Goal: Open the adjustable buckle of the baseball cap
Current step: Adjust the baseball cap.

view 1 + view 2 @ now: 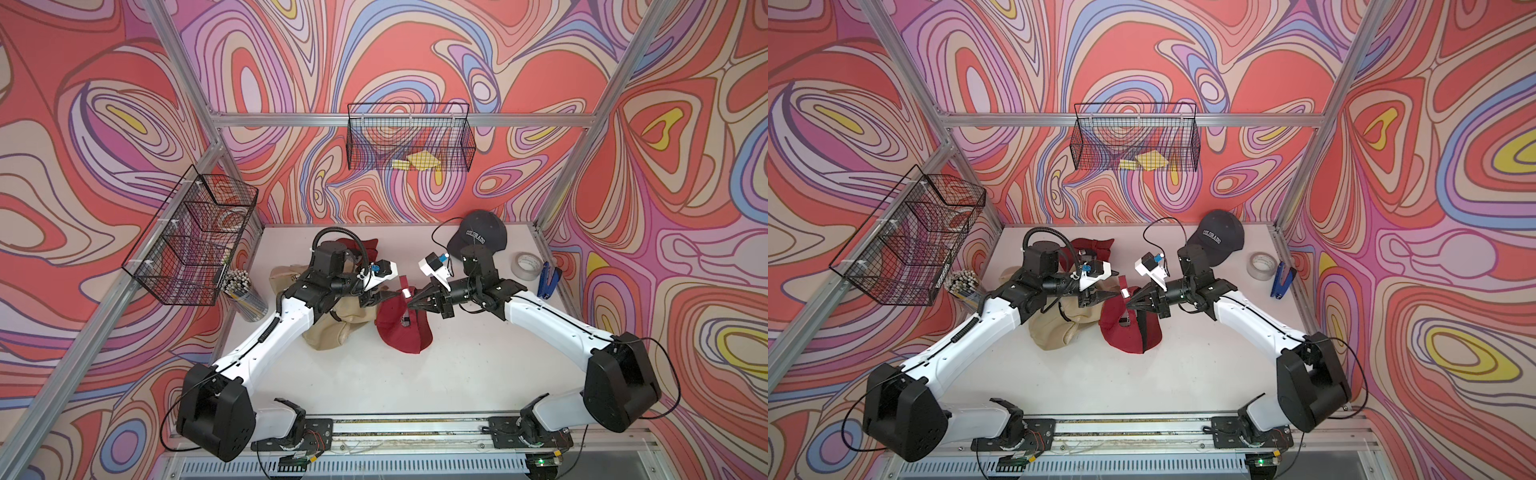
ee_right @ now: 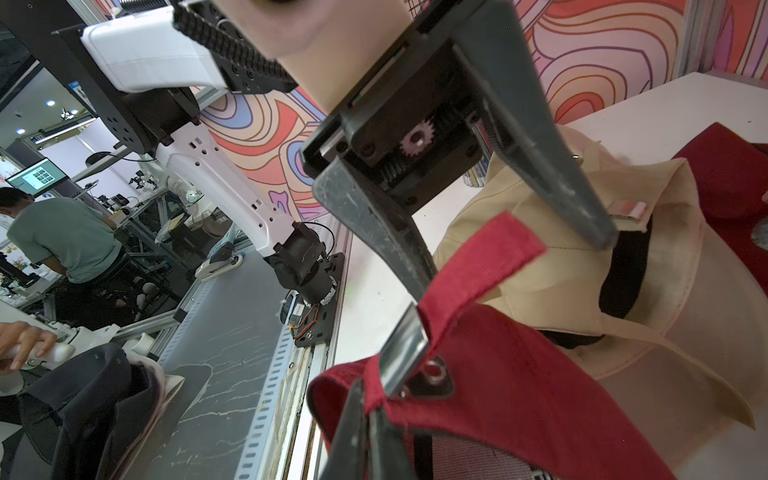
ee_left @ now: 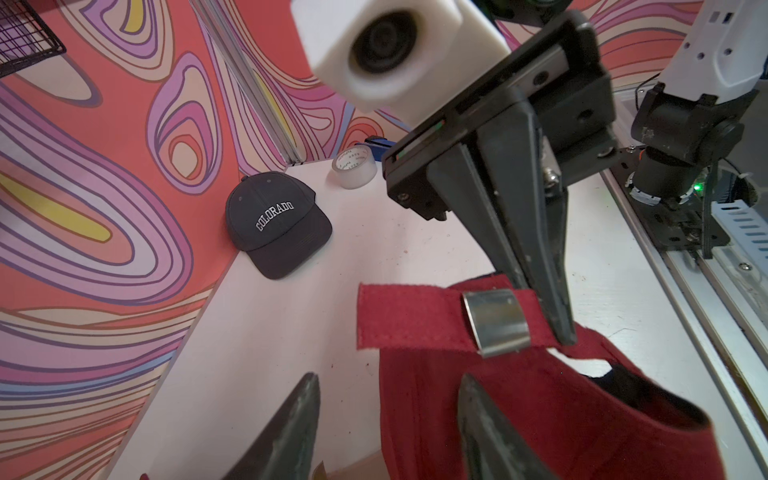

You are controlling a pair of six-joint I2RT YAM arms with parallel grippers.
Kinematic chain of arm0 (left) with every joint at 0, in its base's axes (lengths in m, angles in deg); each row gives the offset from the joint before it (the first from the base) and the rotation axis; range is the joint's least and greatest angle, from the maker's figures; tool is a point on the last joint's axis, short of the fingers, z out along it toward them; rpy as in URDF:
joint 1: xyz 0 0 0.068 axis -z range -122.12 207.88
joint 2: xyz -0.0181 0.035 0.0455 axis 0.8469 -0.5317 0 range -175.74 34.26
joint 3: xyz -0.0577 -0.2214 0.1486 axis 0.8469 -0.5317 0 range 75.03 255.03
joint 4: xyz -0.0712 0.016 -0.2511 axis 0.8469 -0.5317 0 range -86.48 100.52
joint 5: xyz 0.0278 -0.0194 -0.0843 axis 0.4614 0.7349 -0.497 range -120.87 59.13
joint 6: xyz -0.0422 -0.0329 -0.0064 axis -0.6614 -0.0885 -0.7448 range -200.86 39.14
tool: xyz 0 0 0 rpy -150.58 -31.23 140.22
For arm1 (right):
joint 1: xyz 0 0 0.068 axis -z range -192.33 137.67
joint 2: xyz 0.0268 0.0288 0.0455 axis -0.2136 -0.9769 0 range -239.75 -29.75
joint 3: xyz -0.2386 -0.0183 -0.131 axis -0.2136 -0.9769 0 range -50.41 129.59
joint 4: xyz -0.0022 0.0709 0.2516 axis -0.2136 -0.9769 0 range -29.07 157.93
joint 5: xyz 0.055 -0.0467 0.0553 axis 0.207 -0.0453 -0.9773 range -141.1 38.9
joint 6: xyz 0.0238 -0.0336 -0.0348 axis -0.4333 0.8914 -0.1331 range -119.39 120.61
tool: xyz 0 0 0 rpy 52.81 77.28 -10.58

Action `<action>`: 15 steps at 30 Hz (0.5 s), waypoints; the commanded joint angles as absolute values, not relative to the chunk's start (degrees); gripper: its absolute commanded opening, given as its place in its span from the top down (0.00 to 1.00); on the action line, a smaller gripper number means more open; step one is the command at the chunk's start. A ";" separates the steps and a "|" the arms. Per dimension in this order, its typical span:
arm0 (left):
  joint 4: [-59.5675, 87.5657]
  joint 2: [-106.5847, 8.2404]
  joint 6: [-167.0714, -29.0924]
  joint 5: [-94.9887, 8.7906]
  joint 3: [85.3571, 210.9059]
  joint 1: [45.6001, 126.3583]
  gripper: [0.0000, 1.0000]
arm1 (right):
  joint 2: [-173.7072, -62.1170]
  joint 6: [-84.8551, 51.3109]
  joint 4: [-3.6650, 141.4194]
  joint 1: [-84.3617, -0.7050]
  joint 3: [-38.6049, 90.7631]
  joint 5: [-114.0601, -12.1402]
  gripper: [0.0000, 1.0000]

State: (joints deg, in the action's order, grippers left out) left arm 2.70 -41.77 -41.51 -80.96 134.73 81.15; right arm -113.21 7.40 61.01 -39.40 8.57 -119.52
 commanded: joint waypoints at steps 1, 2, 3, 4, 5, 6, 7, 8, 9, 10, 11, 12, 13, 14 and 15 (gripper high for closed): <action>1.81 -42.21 -39.82 -83.63 135.80 81.24 0.44 | -112.34 6.53 61.96 -39.58 8.84 -119.05 1.00; 1.90 -42.21 -39.67 -83.77 135.61 81.33 0.44 | -112.34 5.74 62.74 -39.58 8.74 -118.54 1.00; 1.71 -42.37 -39.36 -83.77 135.56 81.60 0.44 | -112.32 4.83 63.64 -39.58 8.60 -117.97 1.00; 1.21 -42.62 -39.13 -83.58 135.63 81.91 0.44 | -112.35 4.07 64.39 -39.58 8.42 -117.62 1.00; 0.46 -42.93 -38.32 -83.48 135.78 82.34 0.44 | -112.27 3.42 65.22 -39.58 8.24 -117.62 1.00; -0.42 -43.31 -36.94 -83.26 136.06 82.72 0.44 | -112.23 3.00 65.91 -39.58 8.05 -117.80 1.00; -1.00 -43.63 -36.56 -83.29 136.26 83.07 0.44 | -112.12 2.53 66.51 -39.58 7.81 -117.97 1.00; -1.53 -43.99 -36.18 -83.48 136.51 83.42 0.44 | -112.10 2.27 66.84 -39.59 7.69 -118.22 1.00; -1.84 -44.20 -36.05 -83.75 136.67 83.64 0.44 | -112.05 2.20 66.95 -39.58 7.67 -118.29 1.00; -2.09 -44.38 -35.96 -83.85 136.84 83.89 0.44 | -111.95 2.11 67.05 -39.60 7.64 -118.38 1.00; -2.22 -44.47 -35.96 -83.60 136.90 84.22 0.44 | -111.92 2.06 67.21 -39.58 7.52 -118.46 1.00; -2.18 -44.42 -36.01 -83.16 136.95 84.48 0.44 | -111.91 1.91 67.48 -39.58 7.52 -118.66 1.00; -1.86 -44.32 -36.10 -82.69 136.78 84.86 0.44 | -111.94 1.61 67.86 -39.58 7.34 -119.22 1.00; -1.04 -44.08 -36.66 -82.51 136.55 85.07 0.44 | -112.13 1.42 68.15 -39.58 7.17 -119.71 1.00; 0.10 -43.82 -37.36 -82.44 136.04 85.19 0.44 | -112.33 1.28 68.48 -39.59 7.03 -120.04 1.00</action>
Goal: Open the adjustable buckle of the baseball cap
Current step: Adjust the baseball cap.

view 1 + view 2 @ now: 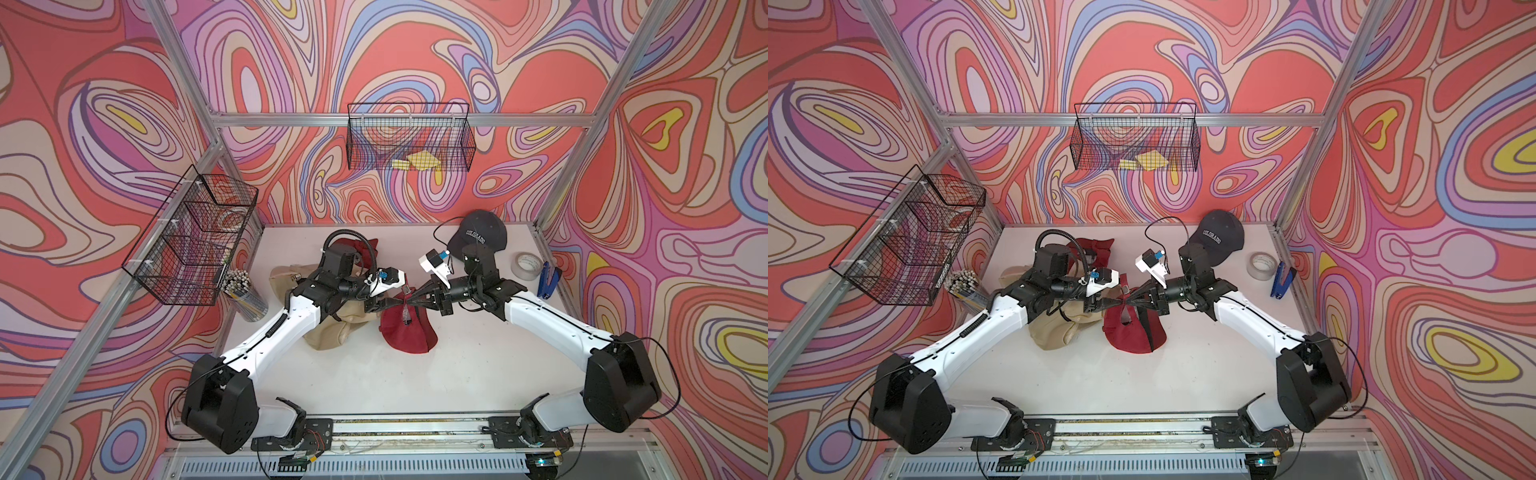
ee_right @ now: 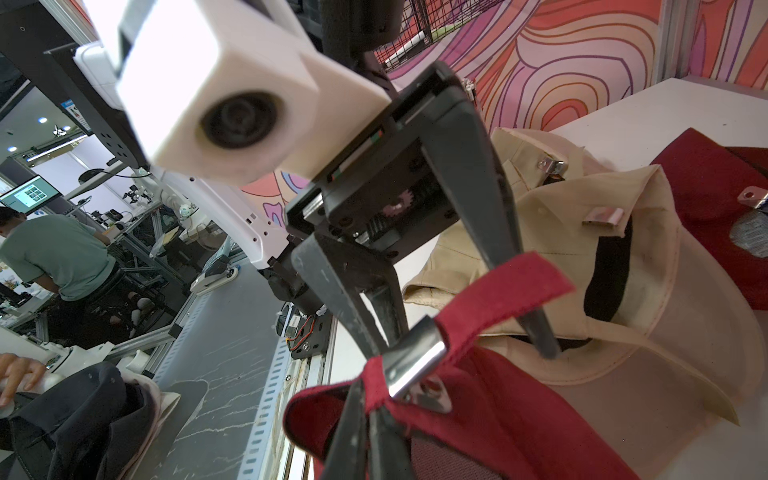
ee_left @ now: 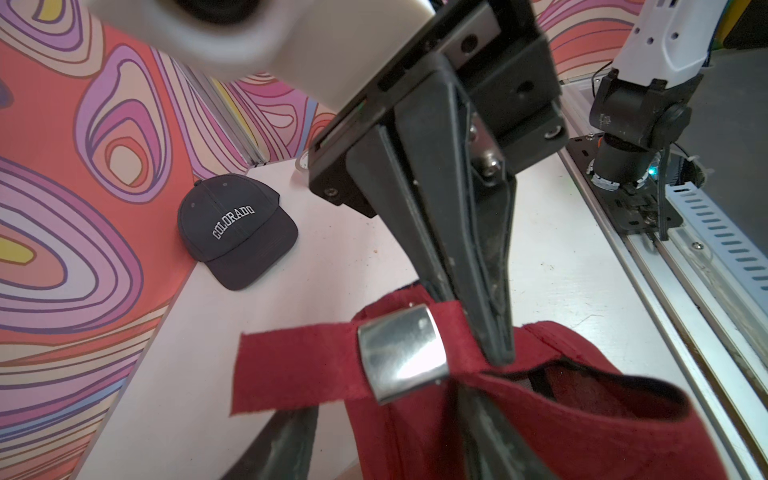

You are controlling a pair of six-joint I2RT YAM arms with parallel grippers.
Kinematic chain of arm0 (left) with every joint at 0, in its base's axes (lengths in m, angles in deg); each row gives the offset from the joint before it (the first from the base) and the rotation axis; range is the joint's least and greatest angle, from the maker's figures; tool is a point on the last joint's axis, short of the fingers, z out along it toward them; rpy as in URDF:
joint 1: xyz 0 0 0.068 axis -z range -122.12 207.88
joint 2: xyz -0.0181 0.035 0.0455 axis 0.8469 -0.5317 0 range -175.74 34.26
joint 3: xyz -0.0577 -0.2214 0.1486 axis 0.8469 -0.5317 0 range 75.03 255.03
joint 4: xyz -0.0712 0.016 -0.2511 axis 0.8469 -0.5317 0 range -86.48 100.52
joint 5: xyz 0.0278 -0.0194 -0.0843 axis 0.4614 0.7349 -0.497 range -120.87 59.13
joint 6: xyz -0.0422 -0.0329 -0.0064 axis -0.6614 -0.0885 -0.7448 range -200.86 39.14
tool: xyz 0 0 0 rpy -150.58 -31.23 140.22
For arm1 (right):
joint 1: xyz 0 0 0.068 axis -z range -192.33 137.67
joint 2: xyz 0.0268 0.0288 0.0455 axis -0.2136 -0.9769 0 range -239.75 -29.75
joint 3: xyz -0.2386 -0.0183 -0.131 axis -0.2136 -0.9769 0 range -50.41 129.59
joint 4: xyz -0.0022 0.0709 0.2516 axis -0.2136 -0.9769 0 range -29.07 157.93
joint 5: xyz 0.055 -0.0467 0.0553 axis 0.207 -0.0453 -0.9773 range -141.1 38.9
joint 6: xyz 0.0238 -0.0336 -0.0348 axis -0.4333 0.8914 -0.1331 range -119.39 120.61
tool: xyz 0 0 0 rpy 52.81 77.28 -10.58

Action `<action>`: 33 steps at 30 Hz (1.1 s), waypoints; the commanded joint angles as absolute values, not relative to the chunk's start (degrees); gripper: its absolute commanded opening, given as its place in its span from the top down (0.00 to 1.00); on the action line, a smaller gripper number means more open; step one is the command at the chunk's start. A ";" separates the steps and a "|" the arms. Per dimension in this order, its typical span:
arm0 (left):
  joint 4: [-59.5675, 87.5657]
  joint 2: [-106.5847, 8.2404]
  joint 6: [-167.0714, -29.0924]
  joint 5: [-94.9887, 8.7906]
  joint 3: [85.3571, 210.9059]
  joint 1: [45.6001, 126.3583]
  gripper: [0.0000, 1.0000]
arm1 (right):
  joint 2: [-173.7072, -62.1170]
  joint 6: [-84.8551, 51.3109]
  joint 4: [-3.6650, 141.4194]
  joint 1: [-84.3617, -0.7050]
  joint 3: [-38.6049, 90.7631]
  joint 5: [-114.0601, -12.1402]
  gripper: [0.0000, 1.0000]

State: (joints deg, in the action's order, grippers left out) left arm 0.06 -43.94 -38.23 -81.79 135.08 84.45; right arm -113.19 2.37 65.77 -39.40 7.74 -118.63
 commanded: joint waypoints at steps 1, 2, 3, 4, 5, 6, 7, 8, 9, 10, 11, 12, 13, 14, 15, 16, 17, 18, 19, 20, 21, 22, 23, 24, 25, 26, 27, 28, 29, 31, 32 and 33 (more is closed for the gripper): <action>1.91 -43.47 -38.36 -82.38 135.43 85.33 0.43 | -112.45 1.08 68.62 -39.58 6.94 -120.30 1.00; 3.74 -43.06 -40.05 -82.45 134.86 85.46 0.43 | -112.73 1.05 68.72 -39.62 6.92 -120.44 1.00; 5.30 -42.71 -41.44 -82.69 134.35 85.44 0.43 | -112.88 0.90 68.72 -39.58 6.92 -120.45 1.00; 7.67 -42.25 -43.10 -82.83 133.66 85.43 0.43 | -113.08 0.80 68.79 -39.58 6.97 -120.28 1.00; 10.02 -41.76 -44.61 -83.12 132.87 85.42 0.43 | -113.30 0.70 68.89 -39.59 6.99 -120.14 1.00; 12.06 -41.39 -46.08 -83.49 132.12 85.47 0.42 | -113.38 0.49 69.19 -39.58 6.98 -119.94 1.00; 14.00 -41.01 -47.48 -83.88 131.56 85.45 0.42 | -113.38 0.12 69.54 -39.58 6.99 -119.56 1.00; 15.42 -40.76 -48.63 -84.02 131.17 85.46 0.43 | -113.42 -0.01 69.68 -39.58 6.95 -119.01 1.00; 16.22 -40.49 -49.47 -84.04 131.03 85.48 0.43 | -113.47 -0.01 69.62 -39.62 6.93 -118.43 1.00; 16.81 -40.22 -49.94 -84.00 130.85 85.47 0.43 | -113.46 -0.02 69.55 -39.63 6.89 -117.64 1.00; 17.21 -39.90 -50.16 -83.91 130.68 85.47 0.44 | -113.50 -0.08 69.43 -39.59 6.83 -116.62 1.00; 17.38 -39.76 -50.33 -83.84 130.58 85.46 0.46 | -113.47 -0.05 69.27 -39.58 6.85 -115.96 1.00; 17.67 -39.66 -50.65 -83.67 130.57 85.39 0.50 | -113.59 -0.01 69.22 -39.53 6.94 -115.71 1.00; 18.00 -39.62 -51.01 -83.53 130.57 85.47 0.54 | -113.82 -0.14 69.25 -39.64 6.98 -115.74 1.00; 18.32 -39.65 -51.37 -83.51 130.49 85.42 0.58 | -113.99 -0.27 69.24 -39.53 7.07 -115.86 1.00; 18.87 -39.66 -52.00 -83.67 130.41 85.46 0.61 | -114.26 -0.44 69.41 -39.57 7.10 -116.03 1.00; 19.71 -39.66 -52.73 -83.69 130.27 85.45 0.66 | -114.42 -0.61 69.50 -39.57 7.16 -115.97 1.00; 20.19 -39.66 -53.31 -83.52 130.15 85.41 0.71 | -114.52 -0.69 69.56 -39.56 7.18 -115.88 1.00; 20.83 -39.66 -54.14 -83.45 130.06 85.43 0.77 | -114.56 -0.62 69.52 -39.59 7.16 -115.82 1.00; 21.51 -39.57 -54.84 -83.30 129.97 85.43 0.83 | -114.55 -0.69 69.52 -39.51 7.16 -115.73 1.00; 22.11 -39.49 -55.45 -83.11 129.81 85.42 0.87 | -114.50 -0.71 69.42 -39.50 7.16 -115.40 1.00; 22.94 -39.37 -56.26 -82.98 129.57 85.42 0.92 | -114.47 -0.71 69.36 -39.53 7.16 -115.24 1.00; 23.61 -39.23 -56.81 -82.77 129.39 85.45 0.95 | -114.43 -0.77 69.27 -39.49 7.16 -114.94 1.00; 23.99 -39.13 -57.19 -82.71 129.27 85.46 0.98 | -114.38 -0.74 69.12 -39.50 7.08 -114.70 1.00; 24.51 -39.04 -57.69 -82.41 129.10 85.40 1.00 | -114.30 -0.73 68.92 -39.45 7.05 -114.37 1.00; 25.11 -38.90 -58.28 -82.08 128.93 85.42 1.00 | -114.30 -0.71 68.71 -39.24 6.98 -114.00 1.00; 25.40 -38.87 -58.68 -81.99 128.83 85.35 1.00 | -114.21 -0.72 68.52 -39.09 6.98 -113.59 1.00; 25.64 -38.87 -59.11 -82.02 128.82 85.44 1.00 | -114.16 -0.87 68.36 -38.87 6.84 -112.94 1.00; 25.93 -38.87 -59.54 -82.19 128.82 85.44 1.00 | -114.14 -1.03 68.28 -38.60 6.75 -112.34 1.00; 26.65 -39.04 -60.88 -82.40 128.90 85.44 1.00 | -114.03 -1.81 68.98 -38.03 6.17 -111.03 1.00; 26.97 -39.20 -61.43 -82.46 128.90 85.39 1.00 | -113.93 -2.34 69.47 -37.84 5.76 -110.20 1.00; 27.36 -39.35 -62.25 -82.33 128.91 85.39 1.00 | -113.74 -2.56 69.69 -37.47 5.50 -109.21 1.00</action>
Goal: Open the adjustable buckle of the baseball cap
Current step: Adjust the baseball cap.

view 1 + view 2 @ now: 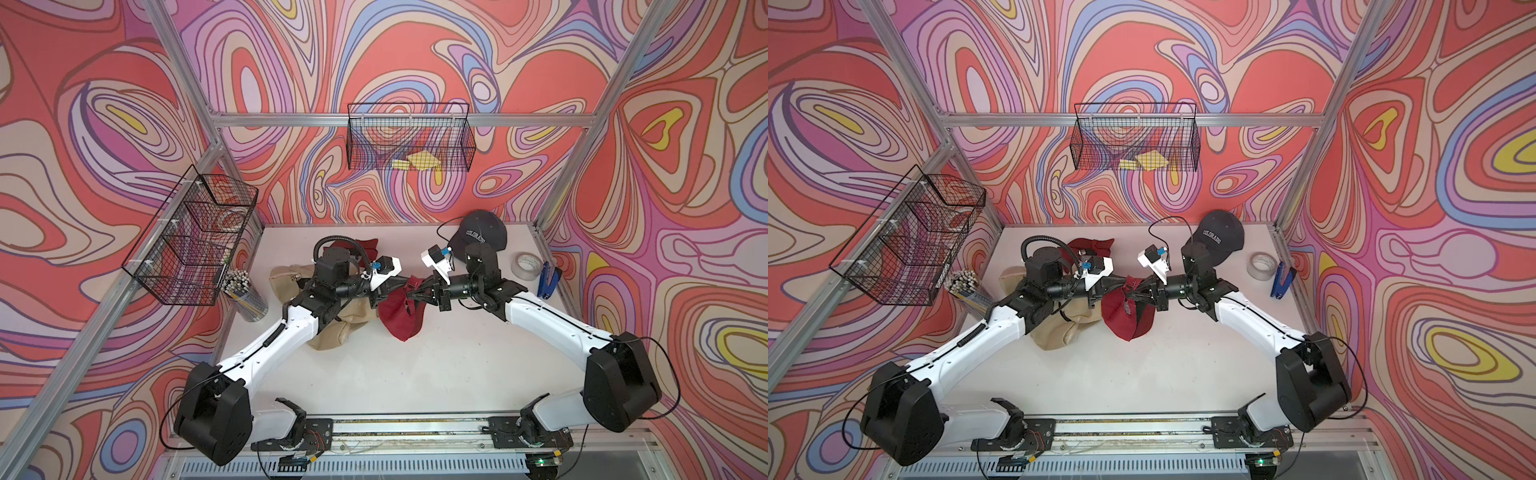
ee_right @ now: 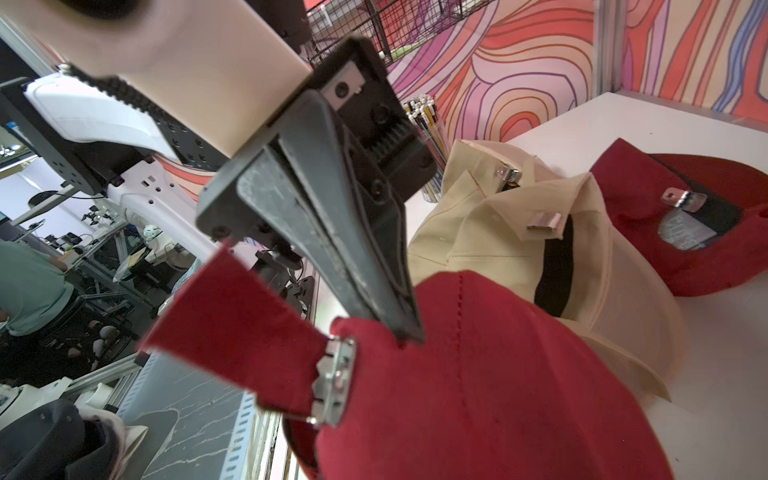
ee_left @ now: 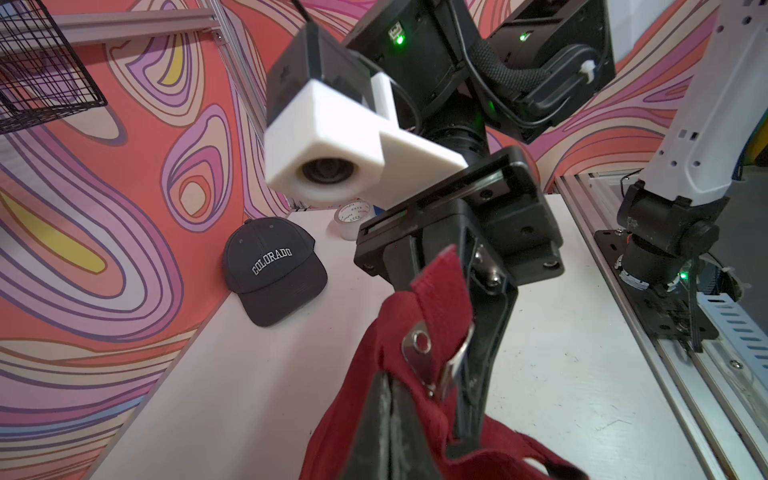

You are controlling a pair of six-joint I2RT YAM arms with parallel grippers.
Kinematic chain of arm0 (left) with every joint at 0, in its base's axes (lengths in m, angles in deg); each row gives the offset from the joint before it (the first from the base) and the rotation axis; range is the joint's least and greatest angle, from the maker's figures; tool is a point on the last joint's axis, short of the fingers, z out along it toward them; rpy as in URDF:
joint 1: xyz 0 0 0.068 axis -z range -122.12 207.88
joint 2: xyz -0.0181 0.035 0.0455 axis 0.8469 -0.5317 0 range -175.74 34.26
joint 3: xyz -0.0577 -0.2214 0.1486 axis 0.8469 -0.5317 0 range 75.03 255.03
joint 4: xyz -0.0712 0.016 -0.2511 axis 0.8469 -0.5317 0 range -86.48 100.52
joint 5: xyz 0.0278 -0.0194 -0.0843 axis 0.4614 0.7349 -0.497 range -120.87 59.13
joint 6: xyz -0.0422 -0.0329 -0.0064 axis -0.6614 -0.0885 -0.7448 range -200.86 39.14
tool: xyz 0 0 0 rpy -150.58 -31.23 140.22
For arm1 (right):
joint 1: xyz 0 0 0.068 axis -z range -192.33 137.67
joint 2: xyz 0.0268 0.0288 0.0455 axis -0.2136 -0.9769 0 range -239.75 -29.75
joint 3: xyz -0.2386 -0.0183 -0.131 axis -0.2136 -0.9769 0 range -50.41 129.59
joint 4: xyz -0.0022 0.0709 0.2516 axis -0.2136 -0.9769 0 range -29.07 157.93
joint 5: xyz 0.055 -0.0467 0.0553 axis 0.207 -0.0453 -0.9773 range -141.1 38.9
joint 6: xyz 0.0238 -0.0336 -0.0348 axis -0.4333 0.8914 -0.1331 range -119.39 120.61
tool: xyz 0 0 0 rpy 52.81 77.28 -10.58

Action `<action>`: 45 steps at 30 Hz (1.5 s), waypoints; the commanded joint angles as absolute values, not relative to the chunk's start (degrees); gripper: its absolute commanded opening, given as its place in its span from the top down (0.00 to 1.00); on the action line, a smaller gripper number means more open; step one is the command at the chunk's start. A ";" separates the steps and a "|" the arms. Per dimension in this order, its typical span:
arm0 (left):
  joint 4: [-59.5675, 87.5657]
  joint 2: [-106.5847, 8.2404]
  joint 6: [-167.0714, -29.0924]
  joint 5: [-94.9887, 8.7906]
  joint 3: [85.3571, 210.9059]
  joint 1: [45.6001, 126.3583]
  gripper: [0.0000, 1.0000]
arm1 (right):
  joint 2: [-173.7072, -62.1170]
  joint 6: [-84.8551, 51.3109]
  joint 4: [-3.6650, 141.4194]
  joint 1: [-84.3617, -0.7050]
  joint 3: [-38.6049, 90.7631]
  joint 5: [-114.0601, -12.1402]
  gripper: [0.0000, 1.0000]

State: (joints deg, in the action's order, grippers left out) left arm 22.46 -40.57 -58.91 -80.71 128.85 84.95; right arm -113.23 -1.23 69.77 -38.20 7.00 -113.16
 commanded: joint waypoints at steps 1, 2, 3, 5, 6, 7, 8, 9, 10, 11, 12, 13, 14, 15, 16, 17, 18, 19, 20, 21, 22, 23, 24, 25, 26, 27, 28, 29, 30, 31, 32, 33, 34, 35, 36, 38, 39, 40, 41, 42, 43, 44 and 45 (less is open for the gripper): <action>27.92 -39.47 -63.27 -81.82 128.86 85.33 1.00 | -113.69 -2.65 69.62 -37.19 5.32 -108.17 1.00; 28.58 -39.61 -64.33 -81.38 128.82 85.32 1.00 | -113.62 -2.69 69.45 -37.06 5.18 -107.05 1.00; 29.46 -39.72 -65.71 -80.68 128.60 85.35 1.00 | -113.62 -2.66 69.25 -36.96 5.19 -105.69 1.00; 31.96 -39.94 -69.11 -79.29 128.05 85.22 1.00 | -113.65 -2.47 68.86 -36.92 5.05 -103.71 1.00; 33.44 -40.17 -70.80 -78.94 127.70 85.22 1.00 | -113.74 -2.46 68.72 -36.85 5.05 -102.85 1.00; 34.48 -40.34 -71.93 -78.89 127.50 85.21 1.00 | -113.77 -2.38 68.73 -36.86 4.97 -102.41 1.00; 34.75 -40.41 -72.39 -78.96 127.50 85.22 1.00 | -113.82 -2.41 68.63 -36.89 4.96 -102.35 1.00; 34.75 -40.45 -72.60 -78.97 127.57 85.21 1.00 | -113.69 -2.31 68.66 -36.86 4.96 -102.34 1.00; 34.30 -40.56 -72.41 -78.80 127.64 85.24 1.00 | -113.39 -2.23 68.78 -36.92 4.90 -102.41 1.00; 33.66 -40.54 -71.90 -78.41 127.74 85.26 1.00 | -113.06 -2.35 69.09 -36.93 4.76 -102.43 1.00; 32.87 -40.62 -71.16 -77.97 127.85 85.26 1.00 | -112.50 -2.47 69.60 -36.87 4.55 -102.53 1.00; 31.76 -40.79 -70.21 -77.66 128.06 85.23 1.00 | -111.85 -2.82 70.25 -36.94 4.27 -102.45 1.00; 30.76 -40.96 -69.37 -77.27 128.32 85.15 1.00 | -111.11 -3.32 70.84 -36.94 3.97 -102.05 0.89; 30.00 -41.34 -68.72 -76.73 128.51 85.13 1.00 | -110.10 -3.72 71.09 -36.91 3.82 -101.30 0.75; 29.46 -41.73 -68.19 -76.50 128.63 85.06 1.00 | -109.22 -4.30 70.73 -36.91 3.77 -100.06 0.64; 29.12 -42.16 -67.96 -76.28 128.79 84.90 1.00 | -108.23 -4.94 69.97 -36.89 3.94 -98.16 0.58; 28.90 -42.54 -67.79 -76.14 128.90 84.83 1.00 | -107.22 -5.79 68.88 -36.82 4.18 -95.86 0.54; 28.68 -42.97 -67.66 -76.06 129.06 84.67 1.00 | -106.23 -6.89 68.08 -36.62 4.26 -94.01 0.51; 28.27 -43.29 -67.21 -75.83 129.21 84.51 1.00 | -105.25 -8.10 67.84 -36.36 4.22 -92.93 0.49; 27.57 -43.63 -66.63 -75.61 129.46 84.51 1.00 | -104.10 -9.45 67.79 -35.94 3.96 -91.90 0.47; 26.49 -43.99 -66.02 -75.43 129.88 84.51 1.00 | -103.07 -10.67 67.69 -35.68 3.69 -90.71 0.45; 25.51 -44.30 -65.56 -75.22 130.31 84.51 1.00 | -102.08 -11.49 67.39 -35.42 3.48 -89.82 0.44; 24.80 -44.56 -65.34 -74.93 130.56 84.51 1.00 | -101.25 -12.16 67.04 -35.25 3.09 -89.05 0.44; 24.51 -44.82 -65.31 -74.63 130.66 84.52 1.00 | -100.59 -12.48 66.44 -35.02 2.97 -88.55 0.43; 24.17 -45.14 -65.24 -74.27 130.78 84.51 1.00 | -99.97 -12.55 65.63 -34.94 2.86 -88.38 0.43; 23.78 -45.35 -65.14 -74.03 130.98 84.58 1.00 | -99.52 -12.61 65.15 -34.89 2.74 -88.58 0.42; 23.26 -45.53 -65.03 -73.75 131.24 84.51 1.00 | -99.22 -12.43 65.00 -34.83 2.55 -89.08 0.41; 22.61 -45.76 -64.87 -73.61 131.57 84.51 1.00 | -98.87 -12.33 64.94 -34.81 2.29 -89.50 0.39; 21.94 -45.89 -64.64 -73.67 131.86 84.51 1.00 | -98.59 -12.99 65.28 -34.74 1.99 -89.46 0.39; 21.33 -45.90 -64.52 -73.59 132.16 84.51 1.00 | -98.48 -14.07 65.95 -34.72 1.73 -89.41 0.38; 20.58 -45.99 -64.46 -73.58 132.54 84.54 1.00 | -98.39 -15.31 66.78 -34.74 1.63 -89.44 0.38; 19.18 -45.99 -64.06 -73.60 133.21 84.60 1.00 | -98.18 -16.45 67.38 -34.74 1.56 -89.11 0.37; 17.99 -45.90 -63.79 -73.46 133.78 84.66 1.00 | -98.05 -17.67 68.22 -34.75 1.41 -88.53 0.36; 16.87 -45.81 -63.56 -73.12 134.33 84.68 1.00 | -97.80 -18.97 69.58 -34.72 1.22 -88.29 0.37; 15.83 -45.60 -63.18 -72.91 134.80 84.74 1.00 | -97.57 -19.65 70.31 -34.74 1.09 -87.66 0.37; 13.79 -44.99 -62.98 -71.64 135.46 84.82 1.00 | -96.93 -20.66 71.85 -34.74 0.81 -85.49 0.37; 13.07 -44.55 -62.89 -71.17 135.57 84.79 1.00 | -96.81 -20.78 72.64 -34.74 0.73 -84.55 0.37; 12.67 -44.21 -62.77 -70.82 135.66 84.78 1.00 | -96.81 -20.83 72.25 -34.74 1.20 -83.91 0.38; 11.72 -43.85 -62.61 -70.39 135.95 84.83 1.00 | -97.09 -20.62 71.46 -34.74 1.99 -84.00 0.40; 10.62 -43.58 -62.37 -70.10 136.39 84.78 1.00 | -97.45 -19.73 70.50 -34.74 2.86 -85.23 0.42; 9.65 -43.48 -62.30 -70.06 136.82 84.78 1.00 | -97.72 -18.85 70.58 -34.74 3.26 -86.93 0.44; 8.39 -43.37 -62.11 -70.14 137.41 84.85 1.00 | -97.94 -18.26 71.66 -34.74 3.17 -89.81 0.45; 7.34 -43.19 -61.91 -70.23 137.87 84.91 1.00 | -98.04 -17.55 73.06 -34.73 2.95 -92.42 0.46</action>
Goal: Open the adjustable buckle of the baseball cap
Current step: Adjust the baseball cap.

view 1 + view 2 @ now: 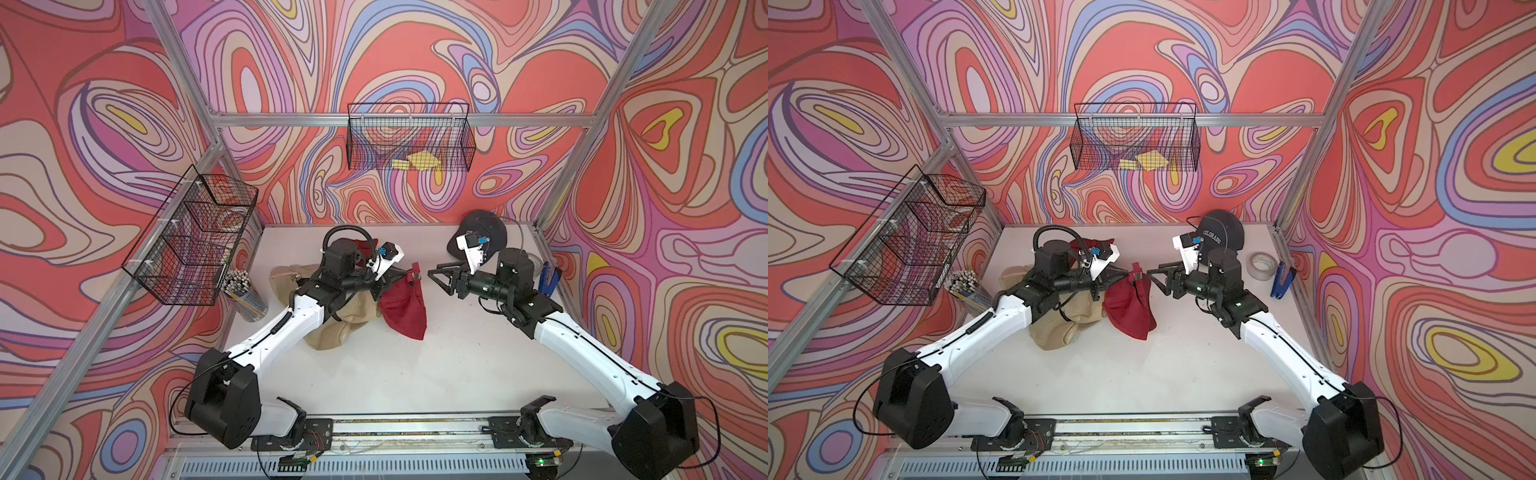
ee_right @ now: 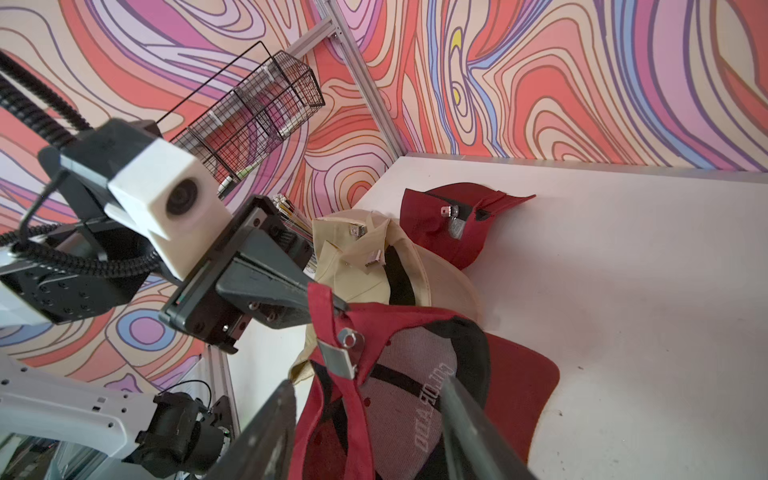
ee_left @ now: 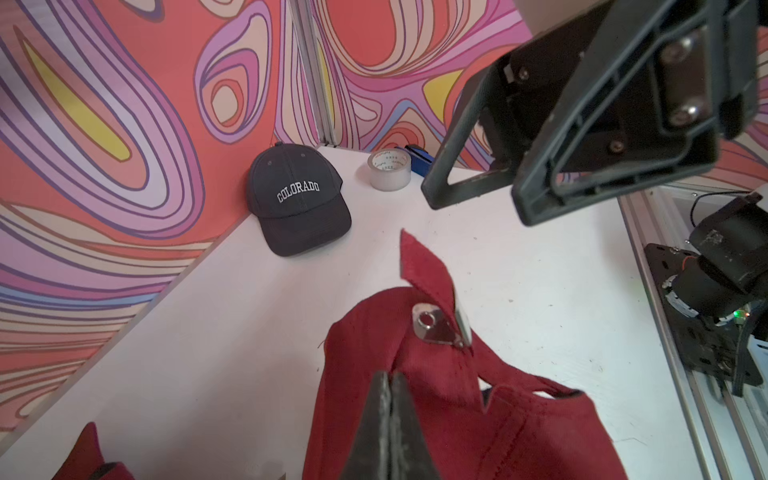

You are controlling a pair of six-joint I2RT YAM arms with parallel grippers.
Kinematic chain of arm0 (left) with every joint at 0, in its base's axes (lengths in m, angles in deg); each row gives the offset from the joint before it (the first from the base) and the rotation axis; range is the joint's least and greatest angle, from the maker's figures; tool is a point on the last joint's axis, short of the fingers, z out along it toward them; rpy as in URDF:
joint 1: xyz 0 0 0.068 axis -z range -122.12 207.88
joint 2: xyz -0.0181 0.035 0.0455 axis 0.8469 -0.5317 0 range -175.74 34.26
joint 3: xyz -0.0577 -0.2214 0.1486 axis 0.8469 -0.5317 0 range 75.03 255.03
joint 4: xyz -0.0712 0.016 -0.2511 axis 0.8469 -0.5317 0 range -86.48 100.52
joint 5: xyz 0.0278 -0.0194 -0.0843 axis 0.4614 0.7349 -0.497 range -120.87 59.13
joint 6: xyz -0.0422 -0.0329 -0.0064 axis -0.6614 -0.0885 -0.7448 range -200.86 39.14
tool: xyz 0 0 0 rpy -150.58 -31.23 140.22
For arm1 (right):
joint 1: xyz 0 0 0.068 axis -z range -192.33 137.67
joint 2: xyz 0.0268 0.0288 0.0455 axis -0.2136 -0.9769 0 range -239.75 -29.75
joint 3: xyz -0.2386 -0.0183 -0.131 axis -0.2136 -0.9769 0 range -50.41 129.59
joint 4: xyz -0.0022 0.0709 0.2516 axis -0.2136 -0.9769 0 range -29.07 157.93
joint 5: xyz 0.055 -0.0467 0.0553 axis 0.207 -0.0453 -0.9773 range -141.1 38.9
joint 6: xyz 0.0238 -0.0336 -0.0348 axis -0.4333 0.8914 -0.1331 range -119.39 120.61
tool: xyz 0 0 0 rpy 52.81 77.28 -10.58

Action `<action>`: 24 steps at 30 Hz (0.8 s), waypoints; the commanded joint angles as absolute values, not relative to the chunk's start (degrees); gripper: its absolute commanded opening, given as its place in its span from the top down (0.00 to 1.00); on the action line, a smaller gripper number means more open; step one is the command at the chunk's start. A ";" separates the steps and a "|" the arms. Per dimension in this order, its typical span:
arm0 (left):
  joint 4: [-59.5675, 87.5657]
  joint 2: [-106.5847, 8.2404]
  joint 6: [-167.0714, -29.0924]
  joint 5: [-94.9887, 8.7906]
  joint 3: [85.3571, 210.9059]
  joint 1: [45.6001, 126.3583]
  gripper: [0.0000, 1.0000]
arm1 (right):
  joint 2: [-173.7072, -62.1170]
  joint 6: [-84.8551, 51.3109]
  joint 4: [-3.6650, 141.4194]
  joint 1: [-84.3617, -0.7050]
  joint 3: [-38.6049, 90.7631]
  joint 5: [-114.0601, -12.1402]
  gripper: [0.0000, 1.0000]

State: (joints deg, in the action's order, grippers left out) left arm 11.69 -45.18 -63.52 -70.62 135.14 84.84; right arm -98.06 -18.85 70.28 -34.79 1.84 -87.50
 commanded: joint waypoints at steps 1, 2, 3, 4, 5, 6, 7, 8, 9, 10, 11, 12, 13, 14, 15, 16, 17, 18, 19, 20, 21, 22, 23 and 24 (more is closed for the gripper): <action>6.54 -43.09 -61.82 -70.24 138.09 84.87 1.00 | -98.04 -16.96 73.96 -34.70 2.74 -94.28 0.46; 6.00 -43.02 -61.74 -70.13 138.28 84.98 1.00 | -97.99 -16.24 74.46 -34.70 2.75 -95.78 0.45; 5.53 -42.96 -61.86 -70.09 138.44 84.95 1.00 | -97.87 -15.71 74.72 -34.74 2.52 -95.93 0.44; 5.25 -42.85 -61.79 -70.16 138.48 85.00 1.00 | -97.95 -15.60 75.44 -34.74 2.35 -95.76 0.44; 4.99 -42.82 -61.77 -70.24 138.54 85.03 1.00 | -98.18 -15.65 76.18 -34.73 2.29 -95.77 0.44; 4.85 -42.82 -61.80 -70.35 138.57 85.05 1.00 | -98.72 -15.73 77.12 -34.74 2.40 -96.56 0.43; 4.82 -42.82 -61.79 -70.61 138.57 85.05 1.00 | -99.35 -15.74 77.60 -34.68 2.77 -97.92 0.44; 4.88 -42.80 -61.95 -70.98 138.60 85.07 1.00 | -100.21 -15.56 77.73 -34.74 3.47 -99.50 0.44; 4.81 -42.91 -61.98 -71.36 138.80 85.09 1.00 | -101.07 -15.66 77.77 -34.74 4.08 -100.62 0.45; 4.56 -42.91 -61.98 -71.49 138.92 85.12 1.00 | -101.72 -15.74 77.90 -34.74 4.56 -101.17 0.46; 4.27 -42.91 -61.97 -71.60 139.09 85.11 1.00 | -102.32 -15.75 77.97 -34.70 5.01 -101.41 0.46; 4.18 -42.87 -62.01 -71.80 139.10 85.08 1.00 | -102.87 -15.74 78.02 -34.74 5.38 -101.43 0.46; 4.11 -42.82 -61.98 -72.03 139.10 85.05 1.00 | -103.54 -15.67 78.03 -34.74 5.72 -101.54 0.45; 4.10 -42.66 -62.01 -72.17 139.12 85.11 1.00 | -104.23 -15.65 78.03 -34.74 6.21 -101.61 0.45; 4.10 -42.58 -62.08 -72.15 139.11 85.12 1.00 | -104.80 -15.78 78.03 -34.72 6.66 -102.12 0.45; 4.08 -42.56 -62.10 -72.18 139.04 85.12 1.00 | -105.63 -15.98 78.24 -34.70 7.03 -103.16 0.45; 3.97 -42.47 -62.01 -72.34 139.06 85.19 1.00 | -106.38 -16.13 78.50 -34.83 7.39 -104.17 0.45; 3.88 -42.47 -62.05 -72.47 139.11 85.13 1.00 | -106.76 -16.22 78.71 -34.81 7.64 -104.75 0.45; 3.88 -42.47 -62.01 -72.76 139.10 85.15 1.00 | -107.15 -16.24 78.94 -34.83 7.69 -104.89 0.46; 3.88 -42.52 -61.98 -73.00 139.10 85.15 1.00 | -107.40 -16.27 79.24 -34.83 7.68 -104.88 0.46; 3.76 -42.56 -61.97 -73.14 139.18 85.13 1.00 | -107.62 -16.19 79.36 -34.83 7.77 -105.06 0.46; 3.62 -42.65 -61.92 -73.15 139.34 85.15 1.00 | -108.01 -16.16 79.35 -34.83 8.02 -105.32 0.47; 3.49 -42.80 -61.88 -73.05 139.34 85.16 1.00 | -108.21 -16.09 79.42 -34.83 8.20 -105.81 0.47; 3.49 -42.88 -61.91 -73.14 139.41 85.21 1.00 | -108.52 -16.14 79.59 -34.81 8.38 -106.23 0.48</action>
State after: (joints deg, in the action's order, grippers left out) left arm 4.50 -44.05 -62.84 -71.53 137.26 84.95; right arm -107.90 -16.43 77.79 -34.79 6.65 -103.90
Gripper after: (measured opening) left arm 0.047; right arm 0.526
